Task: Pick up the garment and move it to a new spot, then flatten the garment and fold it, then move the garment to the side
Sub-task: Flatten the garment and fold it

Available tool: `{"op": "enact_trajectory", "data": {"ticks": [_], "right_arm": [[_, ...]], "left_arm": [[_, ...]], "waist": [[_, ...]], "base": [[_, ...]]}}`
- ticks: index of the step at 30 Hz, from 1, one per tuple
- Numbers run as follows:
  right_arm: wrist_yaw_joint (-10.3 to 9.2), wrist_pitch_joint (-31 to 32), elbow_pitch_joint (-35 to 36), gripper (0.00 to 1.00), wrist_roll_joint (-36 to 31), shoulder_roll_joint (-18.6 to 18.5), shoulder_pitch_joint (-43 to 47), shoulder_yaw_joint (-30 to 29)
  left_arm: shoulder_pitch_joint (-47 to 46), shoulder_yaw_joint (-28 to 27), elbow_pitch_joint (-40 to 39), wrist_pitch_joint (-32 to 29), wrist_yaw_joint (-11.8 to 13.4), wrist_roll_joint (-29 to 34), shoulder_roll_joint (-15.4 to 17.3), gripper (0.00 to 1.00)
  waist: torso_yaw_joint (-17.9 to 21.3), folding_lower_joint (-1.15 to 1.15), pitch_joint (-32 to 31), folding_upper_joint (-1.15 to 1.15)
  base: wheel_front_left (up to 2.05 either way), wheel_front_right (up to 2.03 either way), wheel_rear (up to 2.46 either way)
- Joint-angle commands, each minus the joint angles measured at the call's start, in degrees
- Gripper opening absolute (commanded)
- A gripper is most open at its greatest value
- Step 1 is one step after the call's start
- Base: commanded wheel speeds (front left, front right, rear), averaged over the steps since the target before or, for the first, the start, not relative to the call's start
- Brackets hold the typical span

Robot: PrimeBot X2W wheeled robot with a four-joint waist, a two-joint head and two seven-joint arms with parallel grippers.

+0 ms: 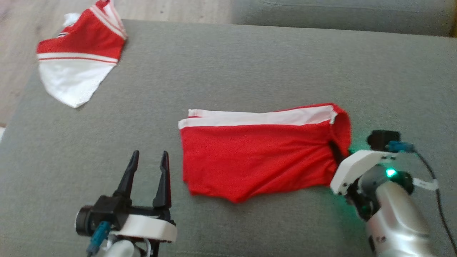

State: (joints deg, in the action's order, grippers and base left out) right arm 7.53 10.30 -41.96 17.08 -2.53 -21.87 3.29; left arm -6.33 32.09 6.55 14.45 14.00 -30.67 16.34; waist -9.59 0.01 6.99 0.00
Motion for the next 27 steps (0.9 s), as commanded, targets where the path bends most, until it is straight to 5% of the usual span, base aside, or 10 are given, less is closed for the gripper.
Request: {"op": "enact_trajectory", "data": {"ticks": [1,14,27], "right_arm": [[-0.04,-0.11,1.44,0.0,-1.14,-0.35,-2.97,-1.71],[-0.04,8.8,14.23,0.0,-2.8,-2.93,-0.43,-11.28],[-0.04,12.74,28.67,0.0,9.83,-0.38,4.4,4.43]], "left_arm": [[-1.16,-3.01,-2.4,0.54,0.52,0.47,1.38,1.0],[-1.77,-3.92,-2.75,0.54,0.18,0.73,1.36,1.0],[-1.85,-4.23,-2.35,-0.15,0.99,0.71,2.21,1.0]], "waist": [[2.23,-0.01,0.36,0.0],[9.23,-0.01,1.8,0.0],[7.88,-0.01,0.59,0.0]], "base": [[0.0,0.0,0.0],[0.0,0.0,0.0],[0.0,0.0,0.0]]}}
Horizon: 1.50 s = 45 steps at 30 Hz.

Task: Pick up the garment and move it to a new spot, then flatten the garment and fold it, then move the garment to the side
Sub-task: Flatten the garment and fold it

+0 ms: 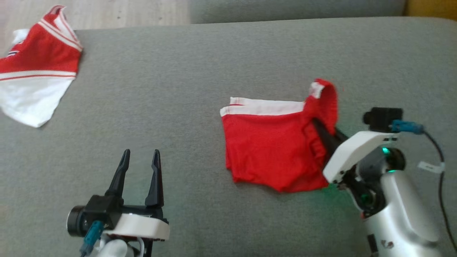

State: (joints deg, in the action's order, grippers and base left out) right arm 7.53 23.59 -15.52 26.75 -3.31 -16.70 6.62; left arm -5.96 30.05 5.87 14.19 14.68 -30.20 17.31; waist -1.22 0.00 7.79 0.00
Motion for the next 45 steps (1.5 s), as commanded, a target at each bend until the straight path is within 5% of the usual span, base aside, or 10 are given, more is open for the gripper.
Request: {"op": "enact_trajectory", "data": {"ticks": [1,12,13,14,17,18,19,30,45], "right_arm": [[-0.04,-0.94,2.04,0.0,0.77,0.41,-0.83,2.15],[-0.04,-7.43,-9.61,0.0,1.78,0.43,-5.47,9.56],[-0.04,-7.96,-10.74,0.05,2.13,0.43,-5.91,9.94],[-0.04,-8.56,-11.77,0.18,2.42,0.43,-6.4,10.41],[-0.04,-10.07,-14.18,0.9,3.78,0.43,-7.97,13.01],[-0.04,-10.07,-14.18,0.9,3.78,0.43,-7.97,13.01],[-0.04,-10.76,-15.61,1.0,3.98,0.43,-9.02,15.28],[-0.04,-16.95,-15.96,1.0,4.15,0.43,-11.76,21.39],[-0.04,-27.56,-9.99,1.0,-13.85,0.43,-1.08,5.69]], "left_arm": [[-2.12,-2.18,-1.72,0.02,0.31,0.18,1.35,1.0],[-1.47,-1.29,-1.9,-0.4,0.38,-0.23,1.2,1.0],[-1.47,-1.15,-1.81,-0.4,0.35,-0.24,1.08,1.0],[-1.46,-1.05,-1.71,-0.39,0.34,-0.28,0.97,1.0],[-1.42,-0.81,-1.24,-0.34,0.33,-0.44,0.58,1.0],[-1.42,-0.81,-1.24,-0.34,0.33,-0.44,0.58,1.0],[-1.32,-0.66,-0.88,-0.31,0.38,-0.45,0.46,1.0],[-0.85,-0.85,-0.49,0.05,0.49,-0.75,0.09,1.0],[1.71,-3.27,0.5,0.58,0.92,-1.14,0.99,1.0]], "waist": [[-0.94,0.0,-0.32,0.0],[-5.76,0.0,-1.08,0.0],[-6.07,0.0,-1.21,0.0],[-6.29,0.0,-1.31,0.0],[-6.89,0.0,-1.64,0.0],[-6.89,0.0,-1.64,0.0],[-7.08,0.0,-1.92,0.0],[-6.67,0.0,-3.07,0.0],[-3.36,0.0,-7.33,0.0]], "base": [[0.0,0.0,0.0],[0.0,0.0,0.0],[0.0,0.0,0.0],[0.0,0.0,0.0],[0.0,0.0,0.0],[0.0,0.0,0.0],[0.0,0.0,0.0],[0.0,0.0,0.0],[0.0,0.0,0.0]]}}
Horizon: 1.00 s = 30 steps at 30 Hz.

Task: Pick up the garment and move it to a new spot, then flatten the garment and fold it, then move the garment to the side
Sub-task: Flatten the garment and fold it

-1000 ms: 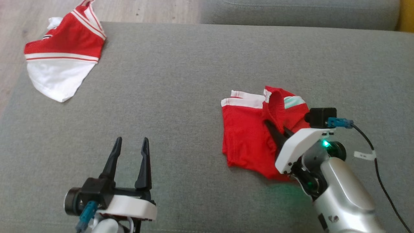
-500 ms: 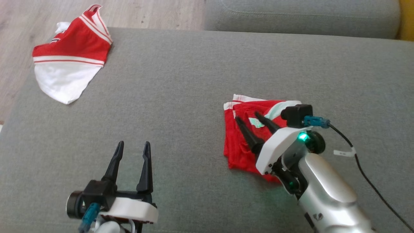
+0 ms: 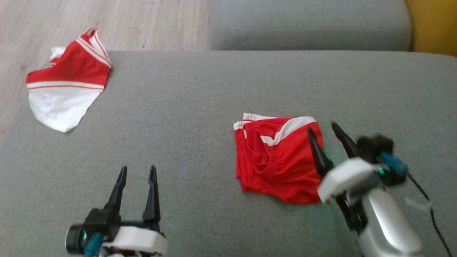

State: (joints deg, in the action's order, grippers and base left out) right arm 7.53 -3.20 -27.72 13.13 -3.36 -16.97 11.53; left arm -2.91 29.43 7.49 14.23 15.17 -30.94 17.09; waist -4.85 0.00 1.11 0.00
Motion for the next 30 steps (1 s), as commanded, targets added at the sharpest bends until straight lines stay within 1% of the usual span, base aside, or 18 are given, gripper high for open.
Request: {"op": "enact_trajectory", "data": {"ticks": [1,8,15,22,30], "right_arm": [[-0.04,-1.11,2.8,1.0,-0.54,0.48,0.4,-0.3],[-0.04,-3.04,7.47,1.0,-3.05,0.48,7.85,-5.33],[-0.04,-4.94,10.84,1.0,-1.6,0.48,14.54,-7.08],[-0.04,-5.28,11.24,1.0,-0.76,0.48,16.61,-7.58],[-0.04,-5.25,10.69,1.0,-0.55,0.48,17.04,-7.63]], "left_arm": [[-0.93,-2.56,-0.72,0.53,0.48,-0.35,1.41,1.0],[1.69,-2.44,1.12,0.5,0.14,-1.44,1.71,1.0],[3.4,-2.45,1.68,0.42,-0.08,-2.27,2.16,1.0],[3.71,-2.32,1.66,0.44,-0.19,-2.54,2.22,1.0],[3.35,-1.89,1.55,0.14,-0.22,-2.56,2.39,1.0]], "waist": [[0.32,0.0,-1.05,0.0],[0.3,0.0,-3.17,0.0],[-0.87,0.0,-5.02,0.0],[-1.35,0.0,-5.87,0.0],[-1.6,0.0,-6.38,0.0]], "base": [[0.0,0.0,0.0],[0.0,0.0,0.0],[0.0,0.0,0.0],[0.0,0.0,0.0],[0.0,0.0,0.0]]}}
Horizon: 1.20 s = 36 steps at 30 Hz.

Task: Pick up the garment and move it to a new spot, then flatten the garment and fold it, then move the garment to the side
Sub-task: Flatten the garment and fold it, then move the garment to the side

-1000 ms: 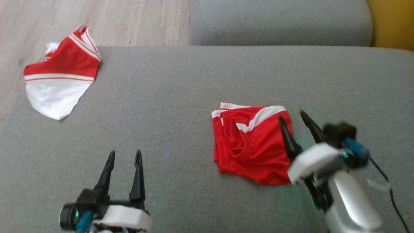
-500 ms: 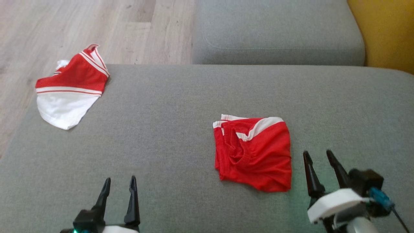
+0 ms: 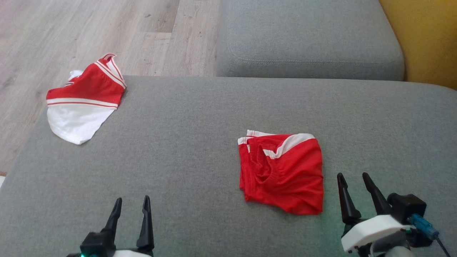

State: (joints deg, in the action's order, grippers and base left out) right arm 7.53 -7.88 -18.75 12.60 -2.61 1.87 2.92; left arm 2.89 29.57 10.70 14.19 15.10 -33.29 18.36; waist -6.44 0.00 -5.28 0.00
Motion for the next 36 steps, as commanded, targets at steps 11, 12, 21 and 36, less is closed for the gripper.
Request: {"op": "enact_trajectory", "data": {"ticks": [11,12,21,36], "right_arm": [[-0.04,2.07,0.83,1.0,-0.77,-0.27,-2.96,-0.72],[-0.04,3.02,0.76,1.0,-1.09,-0.27,-3.76,-1.44],[-0.04,13.24,-3.54,1.0,-4.89,-0.27,-12.99,-7.47],[-0.04,16.85,-17.45,1.0,-9.94,-0.27,-20.59,-13.23]], "left_arm": [[-2.99,-1.59,-2.03,-0.12,0.05,0.04,1.58,1.0],[-3.2,-1.43,-2.07,-0.16,-0.01,0.14,1.56,1.0],[-5.14,-0.07,-2.28,-0.41,-0.32,0.94,0.81,1.0],[-8.41,-0.27,-1.66,0.31,-1.12,1.65,-0.73,1.0]], "waist": [[-0.96,0.0,1.01,0.0],[-1.25,0.0,1.23,0.0],[-5.71,0.0,3.59,0.0],[-12.18,0.0,10.39,0.0]], "base": [[0.0,0.0,0.0],[0.0,0.0,0.0],[0.0,0.0,0.0],[0.0,0.0,0.0]]}}
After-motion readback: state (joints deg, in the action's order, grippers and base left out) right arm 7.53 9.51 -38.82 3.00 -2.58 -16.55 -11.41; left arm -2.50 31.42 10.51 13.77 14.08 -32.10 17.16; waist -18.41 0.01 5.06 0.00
